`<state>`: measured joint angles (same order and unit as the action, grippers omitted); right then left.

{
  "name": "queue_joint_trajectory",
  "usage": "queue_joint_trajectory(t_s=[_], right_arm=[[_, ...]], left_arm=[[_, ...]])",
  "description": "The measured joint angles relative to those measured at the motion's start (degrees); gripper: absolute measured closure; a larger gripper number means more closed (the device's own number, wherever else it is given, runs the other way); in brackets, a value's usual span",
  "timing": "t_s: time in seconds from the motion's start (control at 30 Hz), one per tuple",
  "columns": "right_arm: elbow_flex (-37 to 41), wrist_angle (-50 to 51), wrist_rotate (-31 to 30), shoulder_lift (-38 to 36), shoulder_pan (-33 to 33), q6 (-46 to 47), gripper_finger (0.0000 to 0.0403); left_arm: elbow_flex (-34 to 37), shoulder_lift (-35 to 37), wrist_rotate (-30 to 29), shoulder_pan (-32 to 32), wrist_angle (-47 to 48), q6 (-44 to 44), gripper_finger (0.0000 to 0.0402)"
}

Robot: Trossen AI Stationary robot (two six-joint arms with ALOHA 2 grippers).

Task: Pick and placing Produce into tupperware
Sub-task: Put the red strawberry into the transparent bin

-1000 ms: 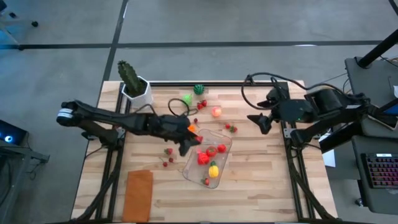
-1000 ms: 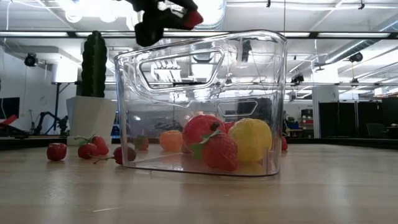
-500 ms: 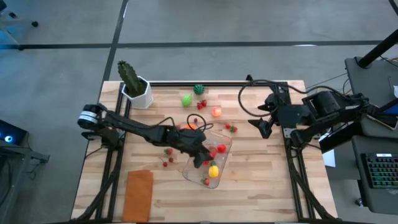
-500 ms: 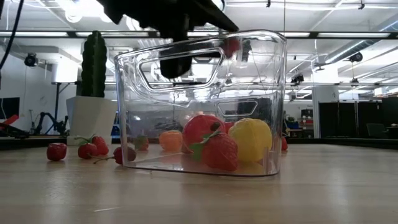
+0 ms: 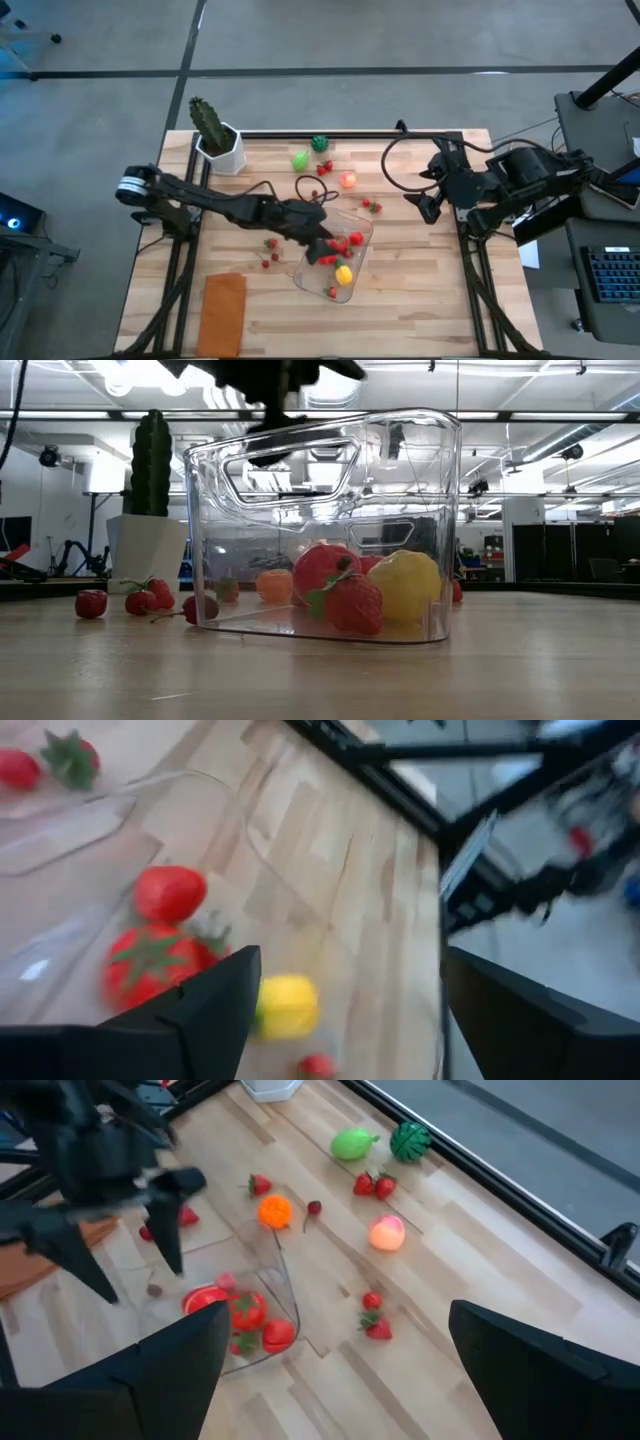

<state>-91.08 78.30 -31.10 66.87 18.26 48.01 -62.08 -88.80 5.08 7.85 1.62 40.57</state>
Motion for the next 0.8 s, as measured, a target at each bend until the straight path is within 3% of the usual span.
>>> queue_joint_trajectory(t_s=[0.17, 0.4, 0.63, 0.8], right_arm=[[1.0, 0.8, -0.3, -0.1, 0.0, 1.4, 0.0035], [4.9, 0.9, -0.5, -0.1, -0.2, 3.3, 0.0035], [9.9, 0.8, -0.5, -0.2, -0.2, 6.7, 0.0035], [13.5, 0.7, -0.5, -0.1, -0.2, 9.6, 0.0035]], left_arm=[[0.0, 7.1, -0.9, 0.8, 19.3, -8.3, 0.0107], [0.3, 11.1, -12.0, 1.0, 44.3, -8.6, 0.0107], [3.6, 10.8, -11.0, 3.9, 48.2, -14.7, 0.0107], [7.6, 7.2, -10.6, 1.3, 48.0, -0.6, 0.0107]])
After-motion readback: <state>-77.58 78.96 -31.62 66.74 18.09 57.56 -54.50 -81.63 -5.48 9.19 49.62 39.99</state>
